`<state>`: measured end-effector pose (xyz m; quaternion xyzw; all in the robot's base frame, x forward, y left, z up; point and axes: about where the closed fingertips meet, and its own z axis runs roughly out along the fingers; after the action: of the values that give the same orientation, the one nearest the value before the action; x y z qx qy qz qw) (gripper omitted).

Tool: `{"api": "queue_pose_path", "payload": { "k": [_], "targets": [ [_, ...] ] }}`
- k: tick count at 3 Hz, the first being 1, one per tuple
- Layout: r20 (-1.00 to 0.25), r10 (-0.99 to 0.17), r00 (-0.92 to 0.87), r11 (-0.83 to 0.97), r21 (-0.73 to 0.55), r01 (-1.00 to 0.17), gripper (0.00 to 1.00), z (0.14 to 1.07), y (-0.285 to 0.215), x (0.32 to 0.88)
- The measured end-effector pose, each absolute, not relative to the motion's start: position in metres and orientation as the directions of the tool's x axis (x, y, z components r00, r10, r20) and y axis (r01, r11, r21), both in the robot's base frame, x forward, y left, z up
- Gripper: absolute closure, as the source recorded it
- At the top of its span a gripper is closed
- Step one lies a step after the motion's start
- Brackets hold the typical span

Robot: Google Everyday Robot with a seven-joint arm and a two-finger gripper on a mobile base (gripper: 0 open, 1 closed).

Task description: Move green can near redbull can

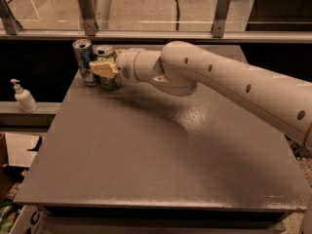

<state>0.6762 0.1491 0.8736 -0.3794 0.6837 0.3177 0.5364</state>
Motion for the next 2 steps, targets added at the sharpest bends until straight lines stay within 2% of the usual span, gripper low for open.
{"api": "queue_pose_path", "payload": {
  "k": [1,2],
  "targets": [
    [-0.974,-0.178,-0.137,0.51,0.028,-0.86,0.83,0.8736,0.1491,0.6762],
    [-0.974,-0.178,-0.137,0.51,0.028,-0.86,0.59,0.8738,0.1491,0.6763]
  ]
}}
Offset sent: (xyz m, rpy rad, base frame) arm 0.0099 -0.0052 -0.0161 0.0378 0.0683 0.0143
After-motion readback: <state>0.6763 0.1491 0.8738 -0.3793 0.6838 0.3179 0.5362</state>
